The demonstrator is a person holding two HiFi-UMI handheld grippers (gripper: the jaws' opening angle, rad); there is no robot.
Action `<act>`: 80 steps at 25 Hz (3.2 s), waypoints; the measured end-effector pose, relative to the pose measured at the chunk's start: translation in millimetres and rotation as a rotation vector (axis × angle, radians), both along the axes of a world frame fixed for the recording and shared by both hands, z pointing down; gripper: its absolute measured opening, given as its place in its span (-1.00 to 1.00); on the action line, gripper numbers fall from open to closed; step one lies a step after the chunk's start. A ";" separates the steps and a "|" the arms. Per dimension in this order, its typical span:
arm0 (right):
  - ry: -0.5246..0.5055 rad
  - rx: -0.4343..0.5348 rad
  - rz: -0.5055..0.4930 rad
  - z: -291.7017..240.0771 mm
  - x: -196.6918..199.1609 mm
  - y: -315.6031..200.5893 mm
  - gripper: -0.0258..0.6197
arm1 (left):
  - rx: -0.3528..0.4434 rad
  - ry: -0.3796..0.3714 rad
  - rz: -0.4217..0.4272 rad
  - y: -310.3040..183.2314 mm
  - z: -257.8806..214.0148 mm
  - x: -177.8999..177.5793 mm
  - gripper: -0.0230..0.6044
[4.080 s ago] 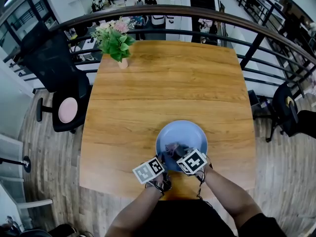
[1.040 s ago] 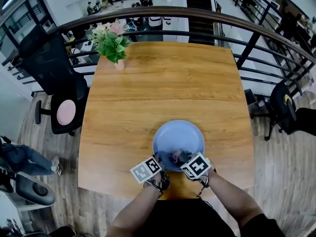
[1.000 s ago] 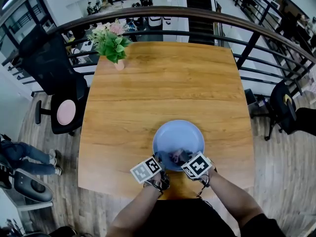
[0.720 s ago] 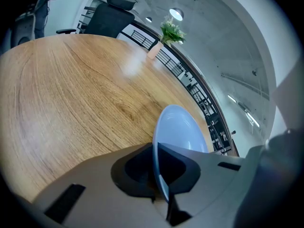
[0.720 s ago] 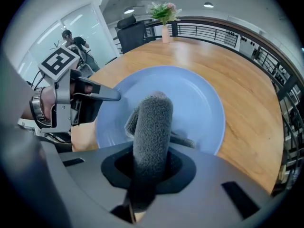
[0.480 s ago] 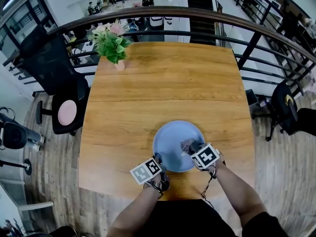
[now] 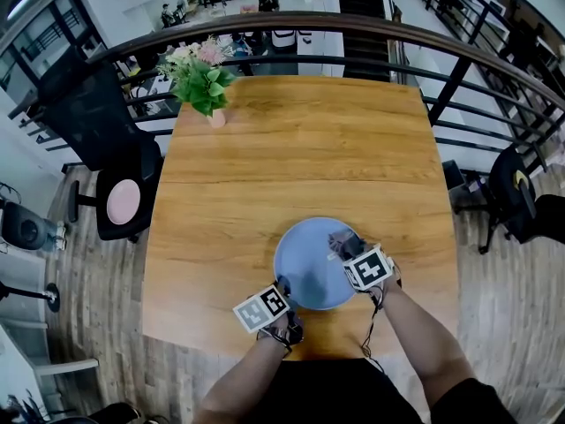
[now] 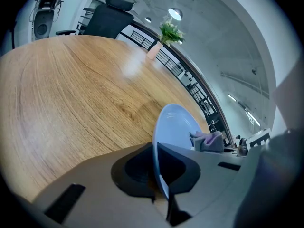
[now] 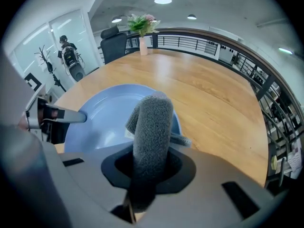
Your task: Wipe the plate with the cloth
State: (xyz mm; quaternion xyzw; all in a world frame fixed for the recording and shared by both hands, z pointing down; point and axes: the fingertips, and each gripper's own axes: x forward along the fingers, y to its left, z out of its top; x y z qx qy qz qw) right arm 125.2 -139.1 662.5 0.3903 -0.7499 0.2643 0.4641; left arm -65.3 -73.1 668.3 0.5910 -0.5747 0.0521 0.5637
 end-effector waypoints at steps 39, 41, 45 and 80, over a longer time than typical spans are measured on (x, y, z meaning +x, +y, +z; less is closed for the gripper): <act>-0.516 0.556 0.026 -168.2 -18.9 58.8 -0.70 | 0.672 -0.568 0.174 68.9 -202.6 -60.0 -0.86; -0.532 0.550 0.036 -169.3 -28.1 67.0 -0.70 | 0.683 -0.566 0.173 77.2 -207.9 -68.4 -0.86; -0.542 0.548 0.065 -171.9 -40.8 85.4 -0.70 | 0.708 -0.539 0.180 90.0 -214.1 -81.5 -0.86; -0.425 0.677 0.500 -195.6 -57.0 337.5 -0.70 | 0.901 -0.314 0.653 234.6 -233.1 -65.0 -0.87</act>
